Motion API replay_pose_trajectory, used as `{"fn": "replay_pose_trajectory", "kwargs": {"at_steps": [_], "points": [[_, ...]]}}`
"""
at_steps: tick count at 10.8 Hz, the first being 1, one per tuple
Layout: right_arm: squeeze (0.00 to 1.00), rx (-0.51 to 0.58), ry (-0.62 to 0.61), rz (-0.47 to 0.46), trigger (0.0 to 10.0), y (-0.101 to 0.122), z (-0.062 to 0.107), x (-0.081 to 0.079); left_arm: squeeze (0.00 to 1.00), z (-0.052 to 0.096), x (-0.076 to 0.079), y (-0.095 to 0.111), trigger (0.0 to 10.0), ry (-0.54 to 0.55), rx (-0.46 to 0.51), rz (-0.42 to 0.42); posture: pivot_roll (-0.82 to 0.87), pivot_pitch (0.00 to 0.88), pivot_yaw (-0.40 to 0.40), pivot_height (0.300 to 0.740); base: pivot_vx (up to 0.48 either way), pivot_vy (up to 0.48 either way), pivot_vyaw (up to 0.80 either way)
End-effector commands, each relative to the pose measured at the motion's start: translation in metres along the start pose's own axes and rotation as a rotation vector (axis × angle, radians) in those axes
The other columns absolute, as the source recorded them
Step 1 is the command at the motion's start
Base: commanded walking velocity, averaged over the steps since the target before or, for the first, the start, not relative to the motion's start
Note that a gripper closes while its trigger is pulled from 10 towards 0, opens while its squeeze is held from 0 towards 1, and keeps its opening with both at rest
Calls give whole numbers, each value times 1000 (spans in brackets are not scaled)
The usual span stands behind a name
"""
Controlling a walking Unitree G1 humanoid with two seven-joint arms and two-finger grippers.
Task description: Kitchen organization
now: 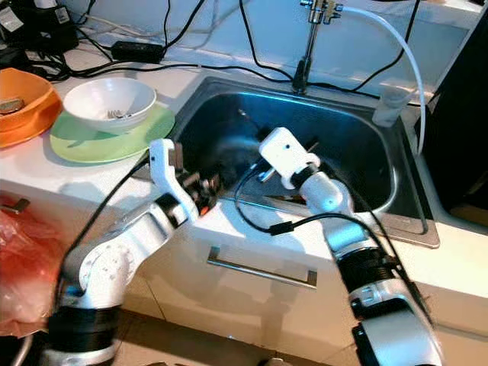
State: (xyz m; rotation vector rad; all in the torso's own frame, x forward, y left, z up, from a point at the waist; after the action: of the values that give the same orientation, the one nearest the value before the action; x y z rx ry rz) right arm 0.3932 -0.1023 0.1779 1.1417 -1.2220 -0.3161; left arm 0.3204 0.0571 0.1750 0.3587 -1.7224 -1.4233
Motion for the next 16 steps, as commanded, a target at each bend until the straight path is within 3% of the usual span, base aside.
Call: {"fn": "replay_pose_trajectory", "kwargs": {"at_steps": [1,5,8,11,15,16], "points": [[0,2,-31,23,0,2,-1,13,1000,0,7,0,10000,-41,0,-38,27,0,-57,740,0,0,0],[0,-172,-2,6,0,-40,10,14,1000,3,4,4,10000,-70,-8,-206,32,0,-63,740,0,0,0],[0,-259,16,11,0,-63,18,10,1000,3,9,4,10000,-99,-8,-244,34,0,-63,740,0,0,0],[0,-276,-11,-3,0,-68,20,14,1000,2,10,4,10000,-106,-7,-255,33,0,-59,740,0,0,0],[0,-176,-113,-67,0,-44,0,27,1000,1,14,0,10000,-118,-12,-258,32,0,-59,740,0,0,0],[0,-181,-116,-75,863,-43,-3,26,1000,1,16,-2,10000,-122,-13,-258,36,0,-61,740,0,0,0]]}}
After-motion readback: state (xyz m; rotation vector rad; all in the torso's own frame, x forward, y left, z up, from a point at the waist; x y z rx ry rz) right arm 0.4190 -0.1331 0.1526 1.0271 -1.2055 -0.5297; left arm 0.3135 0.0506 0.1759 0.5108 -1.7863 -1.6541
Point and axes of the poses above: a point about 5 cm out from each wrist's last joint towards the gripper, its own z axis pointing back from the gripper into the wrist, its own y axis along the axis of the wrist's last joint, x = y × z, the point moved 4 cm from there along -z, pointing out of the wrist towards the gripper, and after that the axes turned 2 degrees about -z, right-handed, at the moved point
